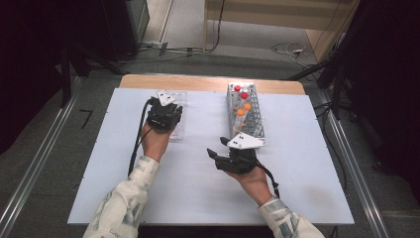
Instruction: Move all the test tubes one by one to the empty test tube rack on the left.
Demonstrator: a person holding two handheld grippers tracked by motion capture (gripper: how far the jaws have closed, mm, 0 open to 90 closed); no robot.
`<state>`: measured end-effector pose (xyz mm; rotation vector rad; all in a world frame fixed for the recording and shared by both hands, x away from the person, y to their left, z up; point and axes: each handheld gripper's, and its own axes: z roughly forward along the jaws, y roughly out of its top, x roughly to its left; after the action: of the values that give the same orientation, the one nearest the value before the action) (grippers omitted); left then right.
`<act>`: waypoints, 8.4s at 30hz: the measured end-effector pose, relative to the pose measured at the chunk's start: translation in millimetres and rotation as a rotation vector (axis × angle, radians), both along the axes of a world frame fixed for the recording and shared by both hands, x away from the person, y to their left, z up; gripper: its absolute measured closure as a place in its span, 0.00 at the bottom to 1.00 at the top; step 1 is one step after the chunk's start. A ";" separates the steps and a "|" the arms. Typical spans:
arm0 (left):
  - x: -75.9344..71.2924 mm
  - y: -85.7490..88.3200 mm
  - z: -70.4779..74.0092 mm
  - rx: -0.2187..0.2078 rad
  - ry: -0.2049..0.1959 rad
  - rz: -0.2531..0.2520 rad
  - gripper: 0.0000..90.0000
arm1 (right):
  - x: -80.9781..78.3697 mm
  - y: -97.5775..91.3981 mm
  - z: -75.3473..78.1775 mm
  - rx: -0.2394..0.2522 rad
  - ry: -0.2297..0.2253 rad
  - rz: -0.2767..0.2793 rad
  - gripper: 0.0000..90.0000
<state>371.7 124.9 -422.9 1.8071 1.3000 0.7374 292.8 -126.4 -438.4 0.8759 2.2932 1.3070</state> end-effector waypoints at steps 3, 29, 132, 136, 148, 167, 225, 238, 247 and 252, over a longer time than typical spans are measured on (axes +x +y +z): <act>0.9 -0.8 -4.8 -0.005 0.010 -0.005 0.81 | -0.6 0.1 -1.1 -0.008 -0.003 -0.001 0.42; -51.5 18.8 6.8 -0.142 -0.021 -0.012 0.20 | 9.6 -51.0 11.6 0.036 -0.025 -0.129 0.42; -74.3 18.6 10.0 -0.171 -0.026 -0.035 0.16 | 24.8 -54.2 30.5 0.120 -0.042 -0.129 0.81; -75.7 13.6 10.8 -0.174 -0.025 -0.058 0.16 | 20.8 -41.8 22.1 0.093 -0.030 -0.096 0.81; -84.5 -11.7 13.8 -0.174 -0.028 -0.149 0.17 | 11.4 -6.6 -4.3 0.041 0.009 -0.013 0.81; -92.3 -45.4 10.0 -0.212 0.008 -0.358 0.58 | -3.6 20.3 -9.0 0.026 0.004 0.057 0.81; -64.6 -12.9 29.0 -0.222 0.007 -0.255 0.85 | -1.8 4.7 1.5 0.026 -0.003 0.037 0.35; -49.8 10.9 49.8 -0.205 -0.023 -0.176 0.85 | 2.1 -2.3 4.2 0.032 0.017 0.002 0.26; -37.6 19.2 54.2 -0.199 -0.029 -0.134 0.85 | 1.7 -2.6 5.0 0.036 0.020 -0.006 0.26; -31.9 23.7 55.7 -0.183 -0.035 -0.109 0.85 | 1.9 -3.6 5.1 0.036 0.018 -0.008 0.26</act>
<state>339.8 148.6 -367.2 1.6952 1.1958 0.5691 294.7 -130.0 -433.3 0.9115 2.2835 1.3466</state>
